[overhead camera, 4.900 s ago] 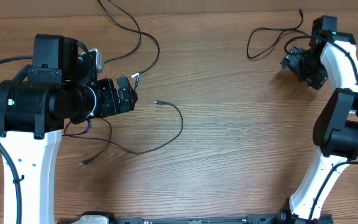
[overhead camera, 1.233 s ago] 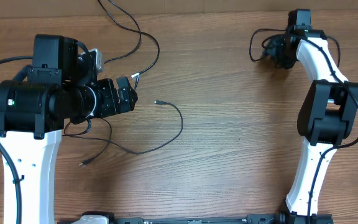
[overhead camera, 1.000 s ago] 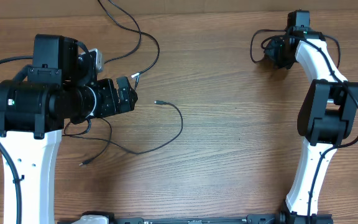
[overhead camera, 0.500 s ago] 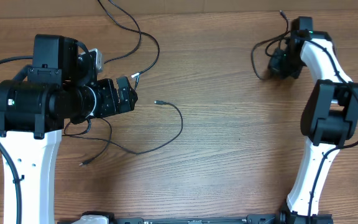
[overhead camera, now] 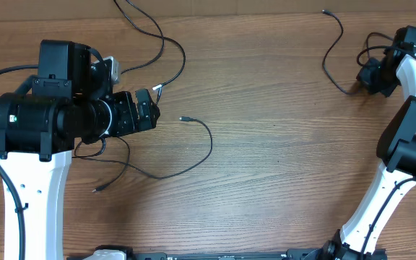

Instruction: Untangle cables

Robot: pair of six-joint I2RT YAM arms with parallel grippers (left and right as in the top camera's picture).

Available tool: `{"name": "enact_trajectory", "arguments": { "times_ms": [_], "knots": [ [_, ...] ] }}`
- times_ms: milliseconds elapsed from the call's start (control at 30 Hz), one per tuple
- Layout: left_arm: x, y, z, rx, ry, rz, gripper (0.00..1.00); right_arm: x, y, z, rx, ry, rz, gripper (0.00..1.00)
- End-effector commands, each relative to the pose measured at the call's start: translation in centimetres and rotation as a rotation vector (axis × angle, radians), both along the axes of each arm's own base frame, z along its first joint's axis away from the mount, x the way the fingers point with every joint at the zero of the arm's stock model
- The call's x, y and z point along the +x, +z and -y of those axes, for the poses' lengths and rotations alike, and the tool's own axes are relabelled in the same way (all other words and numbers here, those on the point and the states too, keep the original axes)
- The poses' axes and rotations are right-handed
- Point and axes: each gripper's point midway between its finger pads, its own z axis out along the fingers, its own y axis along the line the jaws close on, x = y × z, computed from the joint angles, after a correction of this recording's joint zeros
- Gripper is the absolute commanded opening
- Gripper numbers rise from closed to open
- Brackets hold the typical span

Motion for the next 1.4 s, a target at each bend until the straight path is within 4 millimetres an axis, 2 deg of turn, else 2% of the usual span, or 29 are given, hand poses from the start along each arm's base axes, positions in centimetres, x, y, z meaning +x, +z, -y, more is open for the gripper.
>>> {"name": "enact_trajectory", "arguments": {
  "times_ms": [0, 100, 200, 400, 467, 733, 900, 933, 1000, 1100, 1133, 1167, 1233, 1333, 1367],
  "knots": [
    [0.1, 0.4, 0.0, 0.008, -0.013, 0.021, 1.0, 0.0, 1.4, 3.3, -0.13, -0.119, 0.003, 0.04],
    [0.1, 0.4, 0.0, 0.008, -0.013, 0.021, 0.99, -0.7, 1.7, 5.5, -0.195, -0.162, -0.008, 0.04],
    [0.1, 0.4, 0.0, 0.008, -0.013, 0.021, 1.0, -0.6, 1.6, 5.4, -0.155, -0.161, 0.008, 0.04],
    [0.1, 0.4, 0.0, 0.009, -0.013, 0.021, 1.0, 2.4, 2.4, -0.2, 0.129, 0.017, 0.157, 0.08],
    [0.1, 0.4, 0.0, 0.008, -0.013, 0.021, 1.0, 3.0, 2.8, -1.6, 0.178, 0.043, 0.183, 0.05],
    [0.1, 0.4, 0.0, 0.008, -0.013, 0.021, 0.99, 3.2, 2.3, -7.0, 0.217, 0.115, 0.126, 0.04],
    [0.1, 0.4, 0.0, 0.009, -0.013, 0.021, 1.0, 3.8, 2.6, -11.3, 0.224, 0.313, 0.146, 0.04],
    [0.1, 0.4, 0.0, 0.008, -0.013, 0.021, 1.0, 4.0, 2.6, -11.4, 0.207, 0.315, 0.147, 0.08],
    [0.1, 0.4, 0.0, 0.008, -0.013, 0.021, 0.99, 4.5, 2.6, -11.5, 0.174, 0.313, 0.156, 0.29],
    [0.1, 0.4, 0.0, 0.008, -0.013, 0.021, 0.99, 4.6, 2.6, -11.3, 0.162, 0.308, 0.158, 0.48],
    [0.1, 0.4, 0.0, 0.008, -0.013, 0.021, 1.0, 4.6, 2.6, -11.0, 0.164, 0.293, 0.156, 0.65],
    [0.1, 0.4, 0.0, 0.008, -0.013, 0.021, 0.99, 4.5, 2.5, -10.7, 0.169, 0.274, 0.152, 0.71],
    [0.1, 0.4, 0.0, 0.009, -0.013, 0.021, 1.0, 4.3, 2.8, -9.7, 0.179, 0.228, 0.146, 0.75],
    [0.1, 0.4, 0.0, 0.008, -0.013, 0.021, 1.0, 4.2, 4.4, -7.1, 0.18, 0.162, 0.156, 0.88],
    [0.1, 0.4, 0.0, 0.008, -0.013, 0.021, 0.99, 4.1, 5.1, -6.0, 0.178, 0.142, 0.163, 0.89]
  ]
}}
